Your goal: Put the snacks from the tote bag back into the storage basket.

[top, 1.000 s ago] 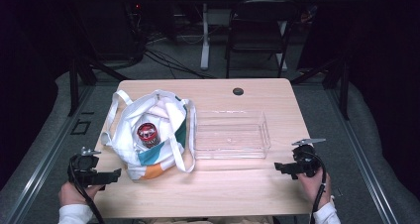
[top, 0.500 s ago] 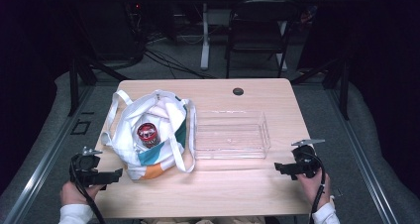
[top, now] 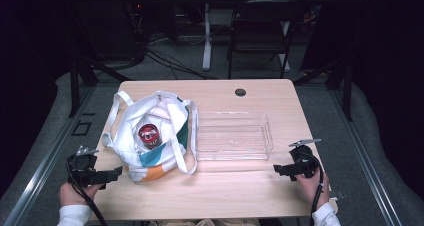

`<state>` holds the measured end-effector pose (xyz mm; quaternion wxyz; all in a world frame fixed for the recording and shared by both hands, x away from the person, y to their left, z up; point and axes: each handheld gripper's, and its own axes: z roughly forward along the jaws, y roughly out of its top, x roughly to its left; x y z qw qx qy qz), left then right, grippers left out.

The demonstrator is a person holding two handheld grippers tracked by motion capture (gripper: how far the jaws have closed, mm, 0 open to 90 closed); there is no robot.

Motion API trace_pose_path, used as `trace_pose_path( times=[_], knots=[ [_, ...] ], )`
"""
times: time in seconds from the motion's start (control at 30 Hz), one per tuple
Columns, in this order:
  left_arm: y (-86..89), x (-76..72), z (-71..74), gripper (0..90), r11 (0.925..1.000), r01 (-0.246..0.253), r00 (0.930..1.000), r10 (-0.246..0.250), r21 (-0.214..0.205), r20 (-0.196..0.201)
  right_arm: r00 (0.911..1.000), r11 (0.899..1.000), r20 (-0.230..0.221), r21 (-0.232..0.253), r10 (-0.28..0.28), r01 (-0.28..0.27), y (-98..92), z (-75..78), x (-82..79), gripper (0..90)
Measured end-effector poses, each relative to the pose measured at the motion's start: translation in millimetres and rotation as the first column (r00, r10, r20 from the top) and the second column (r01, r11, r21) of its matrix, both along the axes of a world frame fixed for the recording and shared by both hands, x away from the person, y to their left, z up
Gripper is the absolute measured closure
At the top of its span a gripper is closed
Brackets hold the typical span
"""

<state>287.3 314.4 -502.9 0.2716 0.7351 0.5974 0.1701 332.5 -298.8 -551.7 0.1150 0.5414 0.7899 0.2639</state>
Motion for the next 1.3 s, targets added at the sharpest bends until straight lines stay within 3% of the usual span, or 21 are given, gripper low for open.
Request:
trace_pose_path(
  times=[0.33,0.6,0.7,0.8,0.83,1.3],
  knots=[
    [-8.1,7.3,11.7,0.2,0.9998,0.021,0.9993,-0.020,-0.008,0.033,1.0000,1.000,0.002,-0.001,0.006,-0.006,-0.6,1.2,-1.8,11.9],
    [-16.5,13.3,24.9,0.2,0.9993,0.035,0.9977,-0.035,0.011,0.057,0.9996,1.000,0.000,-0.006,0.029,-0.029,4.9,1.0,0.8,12.0],
    [-23.8,16.3,32.5,0.2,0.9979,0.060,0.9956,-0.062,0.024,0.070,0.9996,1.000,0.003,-0.010,0.026,-0.026,4.9,0.8,0.5,12.1],
    [-27.4,20.4,37.2,0.2,0.9975,0.066,0.9943,-0.068,0.026,0.083,0.9993,0.999,-0.016,-0.022,0.034,-0.034,2.2,1.9,0.3,12.2],
    [-27.4,20.4,37.2,0.2,0.9975,0.066,0.9943,-0.068,0.026,0.083,0.9999,1.000,0.001,-0.005,0.013,-0.013,2.9,0.5,-0.5,12.2],
    [-49.2,47.2,49.6,0.2,0.9931,0.111,0.9865,-0.115,0.038,0.117,0.9999,1.000,-0.001,-0.010,0.012,-0.012,2.7,1.1,-1.4,13.0]
  ],
)
